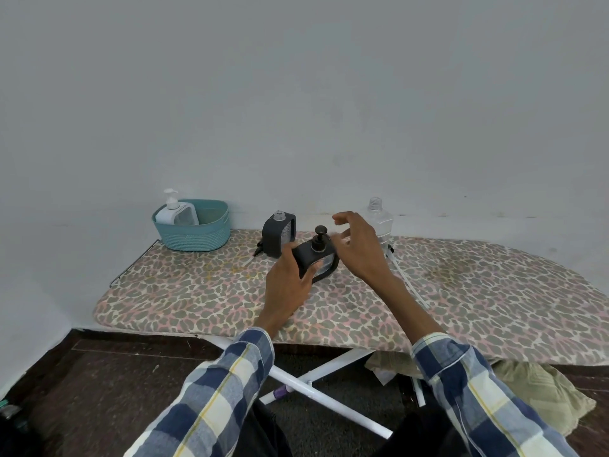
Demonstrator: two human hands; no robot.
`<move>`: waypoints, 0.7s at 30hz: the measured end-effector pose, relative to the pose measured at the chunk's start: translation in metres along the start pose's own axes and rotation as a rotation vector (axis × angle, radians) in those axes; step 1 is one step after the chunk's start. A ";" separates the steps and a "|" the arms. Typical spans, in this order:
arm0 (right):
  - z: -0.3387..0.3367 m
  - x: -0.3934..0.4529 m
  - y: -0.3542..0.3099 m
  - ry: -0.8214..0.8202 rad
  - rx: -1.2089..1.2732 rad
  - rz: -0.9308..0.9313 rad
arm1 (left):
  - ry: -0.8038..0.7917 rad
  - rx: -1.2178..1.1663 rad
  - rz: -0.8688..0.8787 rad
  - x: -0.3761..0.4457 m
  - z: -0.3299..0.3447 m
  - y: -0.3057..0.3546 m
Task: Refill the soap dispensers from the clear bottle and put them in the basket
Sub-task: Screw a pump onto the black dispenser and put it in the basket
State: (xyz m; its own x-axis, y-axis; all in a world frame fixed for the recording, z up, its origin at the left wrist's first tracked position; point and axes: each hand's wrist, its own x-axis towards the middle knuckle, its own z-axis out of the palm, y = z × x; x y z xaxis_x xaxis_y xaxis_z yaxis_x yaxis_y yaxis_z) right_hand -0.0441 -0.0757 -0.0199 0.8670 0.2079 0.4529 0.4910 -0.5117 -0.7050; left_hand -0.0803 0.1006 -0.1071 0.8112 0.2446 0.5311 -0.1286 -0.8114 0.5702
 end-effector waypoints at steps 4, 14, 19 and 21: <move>0.012 -0.006 -0.005 -0.101 -0.154 -0.023 | 0.136 -0.036 -0.117 -0.005 -0.010 0.000; 0.074 0.002 -0.060 -0.228 -0.186 -0.051 | 0.263 -0.137 -0.129 -0.001 -0.064 -0.024; 0.102 0.015 -0.087 -0.201 -0.159 -0.086 | 0.258 -0.149 -0.042 0.002 -0.102 -0.050; 0.111 0.022 -0.096 -0.192 -0.116 -0.088 | 0.227 -0.147 -0.002 0.003 -0.118 -0.066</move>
State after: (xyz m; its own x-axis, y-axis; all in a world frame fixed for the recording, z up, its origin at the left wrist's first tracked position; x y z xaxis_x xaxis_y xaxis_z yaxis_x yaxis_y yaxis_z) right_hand -0.0626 0.0706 -0.0022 0.8271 0.4051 0.3895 0.5618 -0.5745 -0.5952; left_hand -0.1365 0.2178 -0.0695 0.6646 0.3724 0.6478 -0.2220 -0.7294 0.6470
